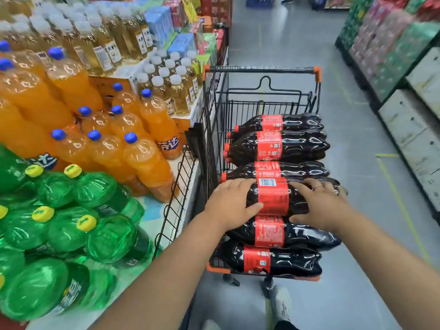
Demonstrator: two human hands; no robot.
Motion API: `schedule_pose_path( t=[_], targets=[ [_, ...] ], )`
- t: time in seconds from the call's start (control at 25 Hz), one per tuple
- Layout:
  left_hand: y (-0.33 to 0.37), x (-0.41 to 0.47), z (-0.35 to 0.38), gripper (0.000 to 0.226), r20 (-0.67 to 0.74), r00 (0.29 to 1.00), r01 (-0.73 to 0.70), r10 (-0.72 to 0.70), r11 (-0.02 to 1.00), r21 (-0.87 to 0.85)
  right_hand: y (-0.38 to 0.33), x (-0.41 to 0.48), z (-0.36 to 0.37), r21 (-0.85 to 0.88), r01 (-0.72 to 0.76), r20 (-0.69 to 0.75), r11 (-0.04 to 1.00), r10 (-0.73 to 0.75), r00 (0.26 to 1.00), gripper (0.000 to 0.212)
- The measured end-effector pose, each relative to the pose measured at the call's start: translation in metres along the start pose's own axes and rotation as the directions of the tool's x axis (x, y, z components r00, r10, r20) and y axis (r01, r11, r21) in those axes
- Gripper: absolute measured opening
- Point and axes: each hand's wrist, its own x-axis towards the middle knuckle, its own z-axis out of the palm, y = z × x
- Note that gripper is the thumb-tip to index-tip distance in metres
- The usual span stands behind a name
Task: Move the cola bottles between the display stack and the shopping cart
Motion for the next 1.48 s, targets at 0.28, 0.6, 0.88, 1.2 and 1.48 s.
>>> schedule_pose_path(
  t=[0.28, 0.6, 0.88, 1.2, 1.48],
  targets=[
    [0.012, 0.013, 0.047, 0.058, -0.155, 0.938, 0.28, -0.309, 0.942, -0.186, 0.033, 0.044, 0.0, -0.165, 0.217, 0.005, 0.962, -0.219, 0.976, 0.112],
    [0.057, 0.036, 0.088, 0.043, -0.25, 0.612, 0.421, -0.751, 0.576, -0.7, 0.043, 0.085, -0.005, -0.21, 0.407, 0.157, 0.889, -0.38, 0.911, 0.13],
    [0.074, 0.065, 0.08, 0.101, 0.15, 0.312, 0.267, -0.938, -0.065, -0.962, 0.044, 0.09, -0.009, -0.22, 0.482, 0.189, 0.848, -0.448, 0.874, 0.133],
    [0.075, 0.074, 0.086, 0.098, 0.157, 0.254, 0.143, -0.954, -0.123, -0.982, 0.046, 0.093, -0.007, -0.187, 0.512, 0.166, 0.839, -0.486, 0.858, 0.131],
    [0.07, 0.079, 0.044, 0.077, -0.074, 0.318, -0.009, -0.945, 0.076, -0.997, 0.044, 0.082, -0.032, 0.028, 0.501, 0.038, 0.865, -0.502, 0.864, 0.128]
  ],
)
